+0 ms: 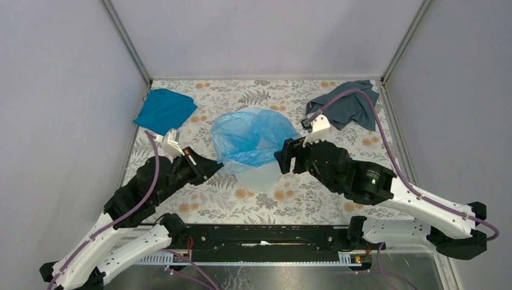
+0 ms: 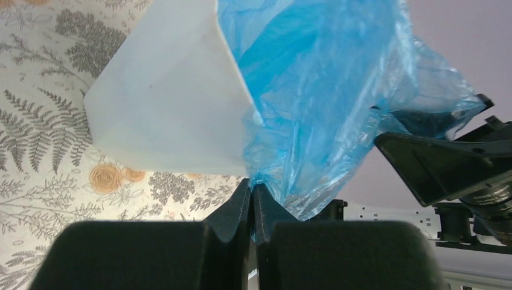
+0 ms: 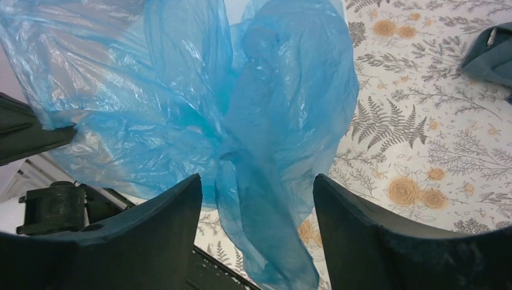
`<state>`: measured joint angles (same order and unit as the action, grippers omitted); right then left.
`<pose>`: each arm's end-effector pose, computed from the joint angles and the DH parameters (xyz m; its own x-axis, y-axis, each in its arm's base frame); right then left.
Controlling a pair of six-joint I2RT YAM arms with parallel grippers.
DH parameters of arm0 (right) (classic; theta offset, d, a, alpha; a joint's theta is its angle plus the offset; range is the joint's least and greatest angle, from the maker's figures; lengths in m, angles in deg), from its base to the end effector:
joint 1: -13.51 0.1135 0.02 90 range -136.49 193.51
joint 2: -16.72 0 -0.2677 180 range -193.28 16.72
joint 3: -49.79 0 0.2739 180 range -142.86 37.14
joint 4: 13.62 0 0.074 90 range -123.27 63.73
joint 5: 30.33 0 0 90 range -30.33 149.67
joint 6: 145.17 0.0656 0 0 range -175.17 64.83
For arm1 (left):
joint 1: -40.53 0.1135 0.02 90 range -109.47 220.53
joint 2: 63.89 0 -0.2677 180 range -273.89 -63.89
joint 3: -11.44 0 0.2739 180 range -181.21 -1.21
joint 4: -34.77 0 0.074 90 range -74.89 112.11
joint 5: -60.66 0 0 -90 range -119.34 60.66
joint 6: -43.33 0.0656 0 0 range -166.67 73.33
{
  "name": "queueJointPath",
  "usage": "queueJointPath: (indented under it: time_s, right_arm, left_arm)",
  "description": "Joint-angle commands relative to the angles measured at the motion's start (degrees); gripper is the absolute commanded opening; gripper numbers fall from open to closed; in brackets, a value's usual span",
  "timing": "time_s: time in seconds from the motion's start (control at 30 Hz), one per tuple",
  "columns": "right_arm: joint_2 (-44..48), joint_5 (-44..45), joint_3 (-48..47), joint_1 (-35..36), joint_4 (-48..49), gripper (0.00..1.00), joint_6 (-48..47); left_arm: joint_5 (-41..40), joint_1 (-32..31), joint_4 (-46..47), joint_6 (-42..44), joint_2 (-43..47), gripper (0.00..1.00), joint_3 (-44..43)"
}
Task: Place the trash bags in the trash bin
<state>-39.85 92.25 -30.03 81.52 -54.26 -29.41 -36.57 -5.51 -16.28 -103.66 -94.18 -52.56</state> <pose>0.1254 0.2163 0.4064 -0.3567 0.0946 -0.9294 -0.4818 0.8337 0.2698 0.1097 -0.1018 0.3591 -0.6416 -0.5331 -0.5515 0.1701 0.6022 -0.7800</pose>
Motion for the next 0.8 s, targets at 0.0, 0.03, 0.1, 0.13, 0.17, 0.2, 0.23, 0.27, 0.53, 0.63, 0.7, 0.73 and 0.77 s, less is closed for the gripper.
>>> queueJointPath:
  time_s: [0.0, 0.03, 0.1, 0.13, 0.17, 0.2, 0.23, 0.27, 0.53, 0.63, 0.7, 0.73, 0.77]
  right_arm:
    - [3.1, -1.9, 0.9, 0.3, -1.0, 0.75, 2.7]
    - [3.8, -2.2, 1.2, 0.3, -1.2, 0.75, 3.1]
    - [5.7, -2.6, 2.2, 0.3, -0.8, 0.75, 3.2]
    - [6.4, -2.6, 2.7, 0.3, -0.4, 0.74, 3.3]
    - [6.9, -2.4, 3.0, 0.3, -0.1, 0.72, 3.1]
    - [7.3, -2.2, 3.2, 0.3, 0.0, 0.69, 3.1]
    - [7.6, -2.1, 3.5, 0.3, 0.1, 0.64, 2.9]
    - [7.6, -2.2, 3.8, 0.3, 0.5, 0.57, 2.6]
    - [6.4, -7.7, 2.2, 0.3, -1.0, 0.52, 5.3]
    - [5.7, -16.6, -3.0, 0.3, -1.7, 0.71, 8.8]
    - [5.9, -20.2, -3.7, 0.3, -0.3, 0.75, 11.1]
    - [6.0, -20.9, -3.7, 0.3, 0.5, 0.76, 11.9]
    - [6.1, -20.4, -3.7, 0.3, 1.3, 0.77, 12.5]
  left_arm:
    - [2.1, 0.0, 0.1, -2.7, 1.2, 0.06, 2.2]
    - [2.4, 0.0, 0.2, -3.0, 1.3, 0.06, 2.7]
    - [2.7, 0.0, 0.2, -3.2, 1.6, 0.06, 3.4]
    - [2.7, 0.0, 0.2, -3.3, 1.8, 0.06, 3.6]
    - [2.7, 0.0, 0.2, -3.4, 1.9, 0.06, 3.7]
    - [2.6, 0.0, 0.2, -3.4, 1.9, 0.06, 3.8]
    - [2.5, -0.1, 0.2, -3.4, 1.8, 0.06, 4.0]
    - [2.5, 0.0, 0.2, -3.5, 1.8, 0.06, 4.2]
    - [2.9, 0.0, 0.9, -3.7, 1.1, 0.06, 5.7]
    - [2.7, 0.0, 0.9, -3.6, 1.2, 0.06, 5.5]
    - [2.8, 0.0, 1.0, -3.3, 0.8, 0.06, 5.2]
    - [2.8, 0.0, 1.0, -3.2, 0.6, 0.06, 5.0]
    - [2.8, 0.0, 1.0, -3.1, 0.4, 0.06, 4.9]
